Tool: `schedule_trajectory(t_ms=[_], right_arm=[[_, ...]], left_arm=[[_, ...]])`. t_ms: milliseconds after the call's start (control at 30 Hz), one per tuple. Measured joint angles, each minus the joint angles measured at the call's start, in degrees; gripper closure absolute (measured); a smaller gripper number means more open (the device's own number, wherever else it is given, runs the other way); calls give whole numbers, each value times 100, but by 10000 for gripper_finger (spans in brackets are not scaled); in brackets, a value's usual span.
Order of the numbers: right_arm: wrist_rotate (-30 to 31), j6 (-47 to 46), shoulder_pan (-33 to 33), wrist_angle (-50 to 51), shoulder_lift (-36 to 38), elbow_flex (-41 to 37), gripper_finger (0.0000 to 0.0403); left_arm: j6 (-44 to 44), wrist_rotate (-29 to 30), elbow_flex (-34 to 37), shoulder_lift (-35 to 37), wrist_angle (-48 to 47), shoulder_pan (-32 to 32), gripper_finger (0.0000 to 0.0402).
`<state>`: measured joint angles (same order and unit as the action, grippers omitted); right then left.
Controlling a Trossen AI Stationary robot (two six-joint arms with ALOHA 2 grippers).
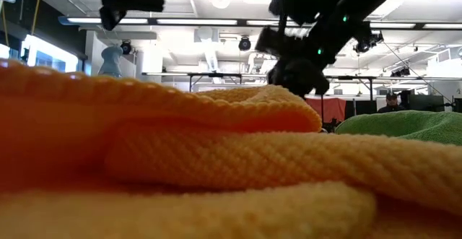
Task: Sort microfiber towel by color & place in baskets
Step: Put the orange towel into the top transparent bin
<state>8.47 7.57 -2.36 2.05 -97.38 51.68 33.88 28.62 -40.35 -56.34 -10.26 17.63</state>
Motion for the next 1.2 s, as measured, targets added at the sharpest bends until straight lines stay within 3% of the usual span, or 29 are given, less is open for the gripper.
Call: schedule_trajectory(t_ms=[367, 600, 900, 1200], right_arm=[[110, -332, 357, -30, -599, 2, 289], [-234, -1079, 346, -47, -686, 16, 392], [-201, -1643, 100, 845, 163, 891, 399], [987, -999, -7, 1912, 1218, 2474, 401]], left_arm=[[-407, -1, 385, 1059, -52, 0, 368], [-661, -111, 406, 1340, -208, 0, 368], [-1898, -131, 406, 1498, -241, 0, 368], [-2654, -96, 399, 1857, -228, 0, 368]])
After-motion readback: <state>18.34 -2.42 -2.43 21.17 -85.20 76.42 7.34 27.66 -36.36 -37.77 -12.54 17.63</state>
